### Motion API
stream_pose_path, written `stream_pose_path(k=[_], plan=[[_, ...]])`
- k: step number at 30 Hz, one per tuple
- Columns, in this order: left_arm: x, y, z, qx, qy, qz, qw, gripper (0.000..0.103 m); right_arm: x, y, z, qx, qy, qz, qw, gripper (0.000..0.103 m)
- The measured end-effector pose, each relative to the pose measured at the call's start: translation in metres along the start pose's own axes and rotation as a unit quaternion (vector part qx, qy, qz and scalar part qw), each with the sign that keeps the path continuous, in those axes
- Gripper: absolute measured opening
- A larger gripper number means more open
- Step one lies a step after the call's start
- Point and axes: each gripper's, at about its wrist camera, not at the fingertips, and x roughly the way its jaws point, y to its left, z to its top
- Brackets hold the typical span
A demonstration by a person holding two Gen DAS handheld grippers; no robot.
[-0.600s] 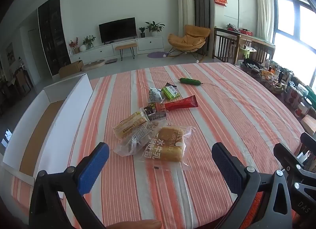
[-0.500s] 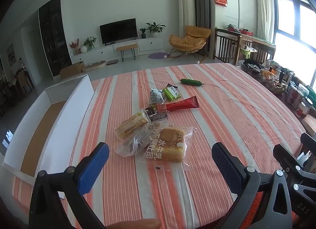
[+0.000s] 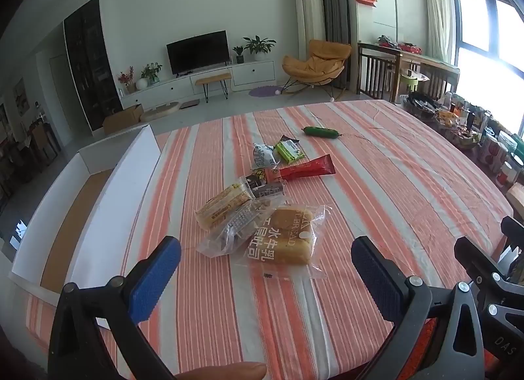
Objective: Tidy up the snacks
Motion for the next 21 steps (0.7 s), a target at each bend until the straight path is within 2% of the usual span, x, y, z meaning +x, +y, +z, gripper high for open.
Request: stream_pose_path(k=[21], plan=[[0.0011,-0.003,-0.0035,0.009,0.001,0.009,0.9999,0.103,0.0024,-0.0004,-0.0029,0.008,0.001,0.005,1.0,0.094]])
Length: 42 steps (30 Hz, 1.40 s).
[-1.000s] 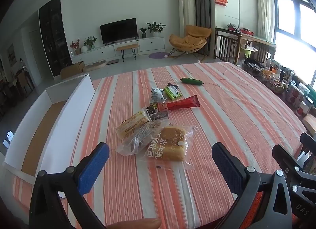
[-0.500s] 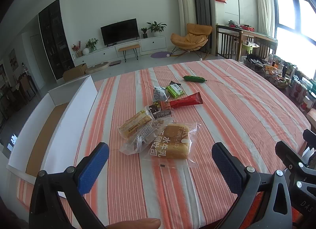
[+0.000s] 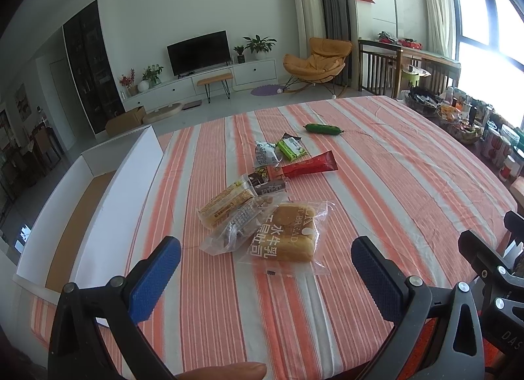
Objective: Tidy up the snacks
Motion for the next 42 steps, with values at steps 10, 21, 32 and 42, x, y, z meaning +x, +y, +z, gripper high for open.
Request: stream_pose_path(k=[10,21,32,42], plan=[[0.001,0.0,-0.002,0.004,0.003,0.002,1.0,0.103,0.001,0.002,0.0,0.0,0.003,0.002,1.0,0.094],[0.008,0.016,-0.004,-0.013,0.015,0.007,0.9998,0.103,0.001,0.003,0.0,0.001,0.003,0.004,1.0,0.094],[0.024,0.047,-0.012,-0.039,0.038,0.018,0.9984,0.103,0.001,0.002,-0.001,0.003,0.005,0.006,1.0,0.094],[0.056,0.076,-0.04,-0.063,0.103,-0.014,0.9926,0.103,0.004,0.002,-0.006,0.003,0.017,0.013,1.0,0.094]])
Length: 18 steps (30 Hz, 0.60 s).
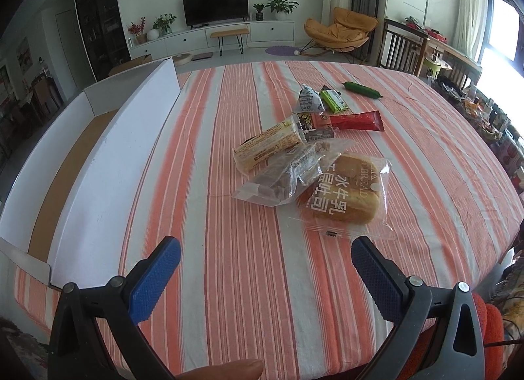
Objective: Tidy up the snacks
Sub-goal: 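Move the left tool toward the clear bag of brown biscuits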
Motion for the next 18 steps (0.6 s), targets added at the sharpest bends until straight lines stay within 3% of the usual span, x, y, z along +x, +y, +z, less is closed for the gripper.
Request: stream_pose_path(k=[8,18], plan=[[0.043,0.002,-0.02,0.009,0.061,-0.006,0.9981,0.103,0.006,0.004,-0.004,-0.004,0.015,0.007,1.0,0.094],[0.076,0.01,-0.035,0.006,0.1,-0.016,0.9948,0.103,0.025,0.009,-0.014,-0.002,0.05,0.024,0.998,0.094]])
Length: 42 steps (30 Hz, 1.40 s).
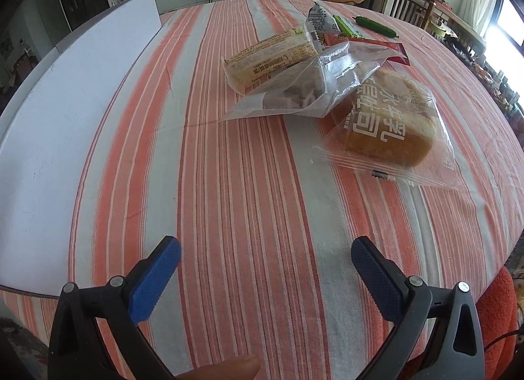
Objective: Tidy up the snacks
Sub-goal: 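Move the left tool toward the clear bag of brown biscuits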
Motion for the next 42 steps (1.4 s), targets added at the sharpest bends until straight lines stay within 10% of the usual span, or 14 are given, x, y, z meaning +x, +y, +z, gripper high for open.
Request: stream_pose_path(k=[20,26,34,42], plan=[[-0.001,0.032,-0.005,0.014,-0.003,0.0,0.9999,0.103,0.098,0.113,0.047,-0.102,0.066,0.072,0.99,0.094],[-0.003,0.04,-0.008,0.009,-0.005,0.004,0.9999,0.103,0.139,0.142,0.043,-0.177,0.078,0.027,0.981,0.094],[-0.003,0.039,-0.01,0.006,-0.026,0.006,0.9996,0.103,0.143,0.034,0.047,-0.098,0.082,-0.083,0.988,0.094],[0.001,0.038,0.001,0.003,-0.018,0.004,0.9998,0.103,0.106,0.0,0.01,-0.009,0.097,-0.031,0.995,0.094]])
